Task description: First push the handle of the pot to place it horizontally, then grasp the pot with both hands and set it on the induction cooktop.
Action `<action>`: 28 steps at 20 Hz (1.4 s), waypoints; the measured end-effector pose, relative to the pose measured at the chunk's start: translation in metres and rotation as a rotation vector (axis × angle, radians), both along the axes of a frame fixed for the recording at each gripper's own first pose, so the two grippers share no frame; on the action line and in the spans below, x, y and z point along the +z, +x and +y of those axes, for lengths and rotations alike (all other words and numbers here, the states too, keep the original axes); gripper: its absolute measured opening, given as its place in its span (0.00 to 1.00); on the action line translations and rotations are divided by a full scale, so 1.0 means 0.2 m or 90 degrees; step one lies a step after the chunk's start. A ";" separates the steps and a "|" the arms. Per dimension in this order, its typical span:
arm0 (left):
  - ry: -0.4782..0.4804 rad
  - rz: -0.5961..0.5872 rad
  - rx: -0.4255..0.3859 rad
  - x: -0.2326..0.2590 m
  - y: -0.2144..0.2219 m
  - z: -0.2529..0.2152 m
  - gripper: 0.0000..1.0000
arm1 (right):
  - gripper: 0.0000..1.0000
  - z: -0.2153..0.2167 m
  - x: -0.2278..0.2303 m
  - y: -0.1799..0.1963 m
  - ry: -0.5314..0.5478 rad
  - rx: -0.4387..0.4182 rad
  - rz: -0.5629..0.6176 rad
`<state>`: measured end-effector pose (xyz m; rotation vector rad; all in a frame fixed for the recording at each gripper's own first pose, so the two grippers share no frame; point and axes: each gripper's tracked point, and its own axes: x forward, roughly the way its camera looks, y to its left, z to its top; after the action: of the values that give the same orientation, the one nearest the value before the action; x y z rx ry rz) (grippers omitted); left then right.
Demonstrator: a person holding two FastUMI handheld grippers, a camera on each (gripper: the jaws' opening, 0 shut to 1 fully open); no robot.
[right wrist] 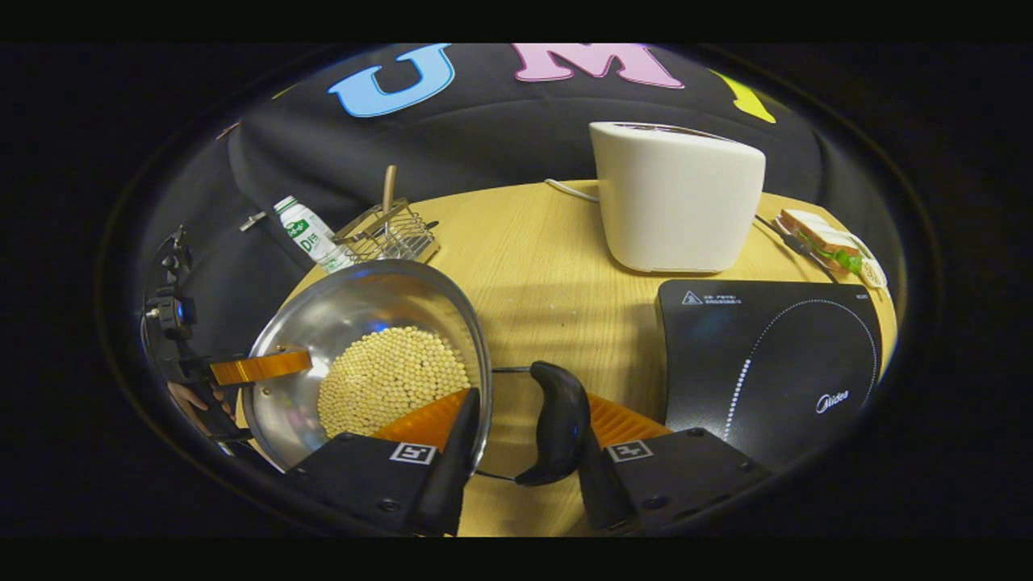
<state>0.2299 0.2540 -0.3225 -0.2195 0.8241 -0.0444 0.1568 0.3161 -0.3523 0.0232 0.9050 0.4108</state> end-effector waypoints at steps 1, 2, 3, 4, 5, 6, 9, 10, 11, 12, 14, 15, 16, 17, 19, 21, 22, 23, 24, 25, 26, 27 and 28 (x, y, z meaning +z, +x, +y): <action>0.005 -0.001 0.001 0.01 -0.01 0.00 0.60 | 0.61 -0.01 0.00 -0.01 -0.003 0.004 0.003; 0.007 0.002 0.001 0.01 -0.03 0.00 0.61 | 0.61 -0.01 0.01 -0.02 -0.004 0.009 0.002; 0.006 0.004 0.004 0.02 -0.04 -0.01 0.61 | 0.61 -0.01 0.02 -0.02 -0.002 0.012 -0.004; 0.004 0.002 0.008 0.04 -0.05 -0.02 0.61 | 0.58 -0.01 0.05 -0.02 0.001 0.016 -0.009; 0.002 -0.003 0.011 0.06 -0.06 -0.03 0.61 | 0.61 -0.02 0.07 -0.02 0.003 0.018 -0.011; 0.004 -0.005 0.014 0.08 -0.08 -0.04 0.61 | 0.61 -0.03 0.10 -0.02 0.005 0.022 -0.015; 0.008 -0.010 0.018 0.16 -0.10 -0.09 0.61 | 0.61 -0.07 0.17 -0.01 0.012 0.029 -0.022; 0.009 -0.011 0.017 0.18 -0.11 -0.12 0.61 | 0.61 -0.09 0.20 -0.02 0.014 0.031 -0.023; 0.008 -0.012 0.017 0.21 -0.12 -0.14 0.61 | 0.61 -0.12 0.23 -0.02 0.015 0.032 -0.024; 0.007 -0.012 0.017 0.23 -0.13 -0.18 0.62 | 0.61 -0.17 0.25 -0.02 0.016 0.031 -0.027; 0.005 -0.015 0.016 0.26 -0.14 -0.27 0.61 | 0.61 -0.24 0.30 -0.01 0.017 0.029 -0.033; 0.006 -0.017 0.013 0.28 -0.14 -0.32 0.61 | 0.61 -0.29 0.33 -0.01 0.018 0.026 -0.035; 0.008 -0.019 0.009 0.30 -0.14 -0.37 0.61 | 0.61 -0.34 0.34 0.00 0.019 0.023 -0.036; 0.011 -0.021 0.005 0.32 -0.14 -0.43 0.61 | 0.61 -0.39 0.35 0.00 0.019 0.016 -0.032; 0.014 -0.020 -0.005 0.35 -0.13 -0.53 0.61 | 0.61 -0.50 0.39 0.01 0.017 0.004 -0.029; 0.013 -0.023 -0.018 0.39 -0.11 -0.64 0.61 | 0.61 -0.60 0.44 0.04 0.020 -0.006 -0.038; 0.013 -0.025 -0.023 0.41 -0.10 -0.70 0.61 | 0.61 -0.66 0.46 0.05 0.021 -0.012 -0.041; 0.014 -0.027 -0.028 0.42 -0.09 -0.75 0.61 | 0.61 -0.71 0.47 0.06 0.022 -0.017 -0.043; 0.017 -0.030 -0.035 0.43 -0.07 -0.82 0.61 | 0.61 -0.77 0.48 0.08 0.023 -0.022 -0.045; 0.017 -0.032 -0.039 0.44 -0.06 -0.87 0.61 | 0.61 -0.83 0.49 0.09 0.022 -0.028 -0.045; 0.019 -0.036 -0.045 0.43 -0.04 -0.95 0.61 | 0.61 -0.89 0.49 0.10 0.022 -0.032 -0.046; 0.018 -0.036 -0.051 0.43 -0.04 -1.01 0.60 | 0.61 -0.95 0.50 0.11 0.020 -0.037 -0.045; 0.016 -0.034 -0.057 0.43 -0.03 -1.08 0.60 | 0.57 -1.02 0.49 0.12 0.018 -0.044 -0.046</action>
<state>0.2232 0.0388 -0.2375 -0.1566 0.7801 -0.1228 0.1817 0.1122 -0.2534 0.0648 0.8251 0.3586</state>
